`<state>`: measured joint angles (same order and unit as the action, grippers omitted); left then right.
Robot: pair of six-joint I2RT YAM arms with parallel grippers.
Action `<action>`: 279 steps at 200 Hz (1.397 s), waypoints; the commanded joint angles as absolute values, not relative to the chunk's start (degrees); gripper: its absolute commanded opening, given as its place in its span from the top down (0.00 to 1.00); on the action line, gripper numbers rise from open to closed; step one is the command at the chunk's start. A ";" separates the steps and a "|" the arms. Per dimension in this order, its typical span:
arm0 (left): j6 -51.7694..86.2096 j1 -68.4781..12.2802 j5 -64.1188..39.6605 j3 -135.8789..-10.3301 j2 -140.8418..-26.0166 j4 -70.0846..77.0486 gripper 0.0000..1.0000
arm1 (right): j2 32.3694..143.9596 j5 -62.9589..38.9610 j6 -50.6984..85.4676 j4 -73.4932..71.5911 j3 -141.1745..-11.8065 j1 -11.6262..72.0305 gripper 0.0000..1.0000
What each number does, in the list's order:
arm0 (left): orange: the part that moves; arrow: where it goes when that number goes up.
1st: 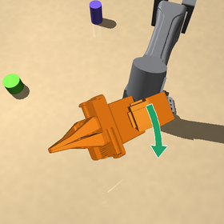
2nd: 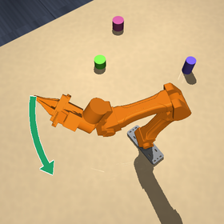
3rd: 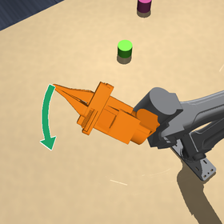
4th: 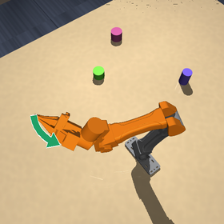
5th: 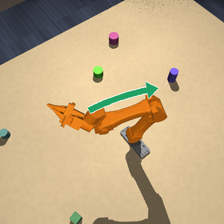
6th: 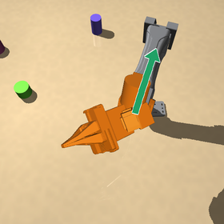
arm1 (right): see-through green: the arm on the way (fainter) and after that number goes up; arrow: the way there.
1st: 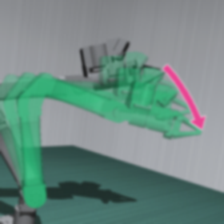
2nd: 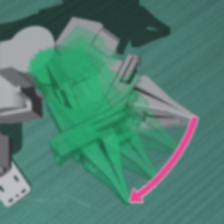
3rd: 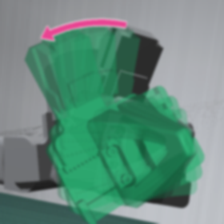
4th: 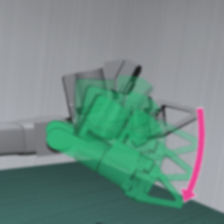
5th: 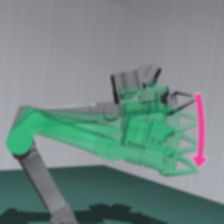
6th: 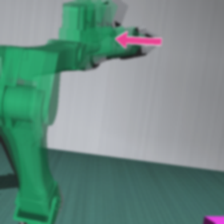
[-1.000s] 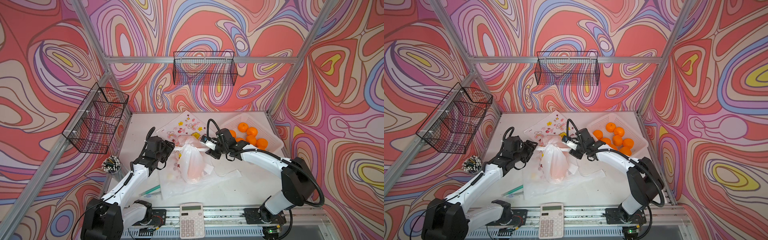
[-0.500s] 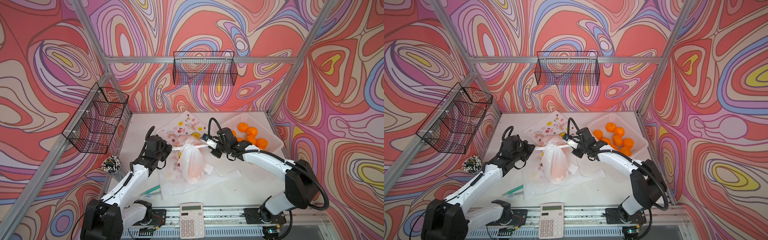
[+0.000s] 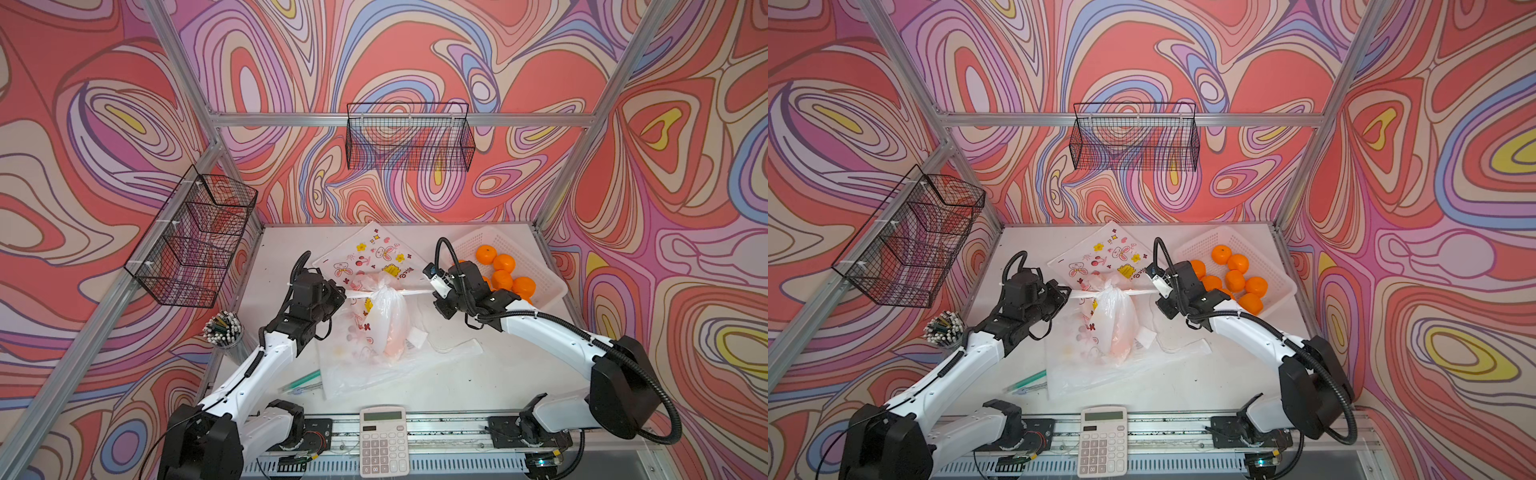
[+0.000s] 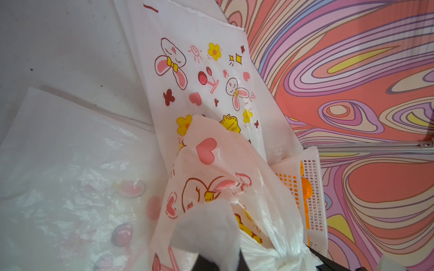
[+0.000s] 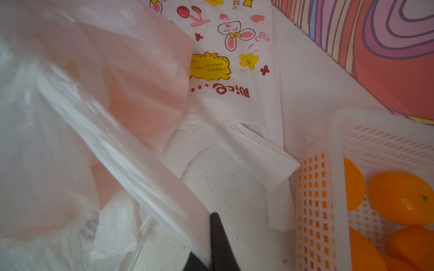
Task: Place the oranges into plastic bags & tie knots
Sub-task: Pick up the plastic bag, then place the plastic bag inside the plastic bag.
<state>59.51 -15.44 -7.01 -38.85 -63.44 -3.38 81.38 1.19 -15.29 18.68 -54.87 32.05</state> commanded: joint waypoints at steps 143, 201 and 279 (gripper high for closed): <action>38.30 -33.58 5.29 -63.40 -71.65 -5.66 1.00 | 67.18 6.53 -9.86 26.67 -60.14 11.05 1.00; 37.72 -39.48 4.72 -69.43 -82.66 -3.73 1.00 | 67.41 2.94 -11.17 25.73 -55.27 1.81 1.00; 41.57 -42.10 -0.41 -63.44 -86.57 -2.68 0.98 | 67.24 -0.34 -9.07 22.95 -47.11 -0.68 0.99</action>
<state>39.97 -42.65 0.03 -66.06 -85.56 -2.61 67.79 -3.01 -10.17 23.94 -48.82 1.02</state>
